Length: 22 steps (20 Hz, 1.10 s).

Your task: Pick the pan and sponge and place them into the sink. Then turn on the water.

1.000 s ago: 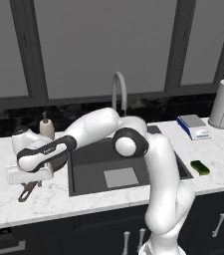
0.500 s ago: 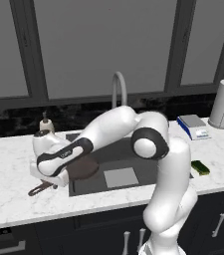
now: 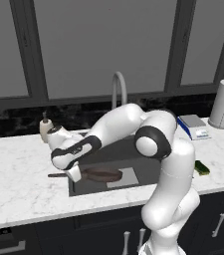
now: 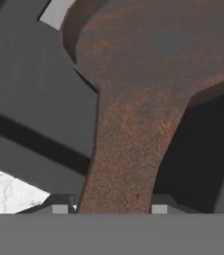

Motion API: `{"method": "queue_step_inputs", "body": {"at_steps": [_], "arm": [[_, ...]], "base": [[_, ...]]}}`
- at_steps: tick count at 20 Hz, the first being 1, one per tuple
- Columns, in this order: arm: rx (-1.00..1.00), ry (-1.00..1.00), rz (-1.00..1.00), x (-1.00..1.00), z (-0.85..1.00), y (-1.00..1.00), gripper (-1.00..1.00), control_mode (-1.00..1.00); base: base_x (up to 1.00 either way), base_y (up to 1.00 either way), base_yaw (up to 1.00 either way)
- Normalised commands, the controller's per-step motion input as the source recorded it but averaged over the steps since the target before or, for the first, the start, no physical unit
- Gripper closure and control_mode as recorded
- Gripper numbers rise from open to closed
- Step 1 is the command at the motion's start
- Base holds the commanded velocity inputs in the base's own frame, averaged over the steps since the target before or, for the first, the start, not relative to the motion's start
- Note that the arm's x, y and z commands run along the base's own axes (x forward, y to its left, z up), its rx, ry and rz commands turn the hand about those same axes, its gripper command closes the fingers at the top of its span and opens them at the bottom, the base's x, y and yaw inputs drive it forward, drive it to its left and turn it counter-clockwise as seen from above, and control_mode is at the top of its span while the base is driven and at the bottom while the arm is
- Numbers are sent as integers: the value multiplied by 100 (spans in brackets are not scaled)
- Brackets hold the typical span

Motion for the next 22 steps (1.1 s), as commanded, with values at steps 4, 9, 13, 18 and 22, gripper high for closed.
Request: {"method": "queue_step_inputs", "body": {"at_steps": [4,9,13,18,22], "arm": [[-28,0,-30,46,0,-55,100,-100],[-23,0,-30,41,-7,-65,100,-100],[-13,-1,-26,22,-18,-75,100,-100],[4,-8,-20,-17,-22,-25,100,-100],[11,-17,-16,-17,-36,0,100,-100]], "base": [[0,0,0],[0,0,0],[0,0,0],[0,0,0],[0,0,0]]}}
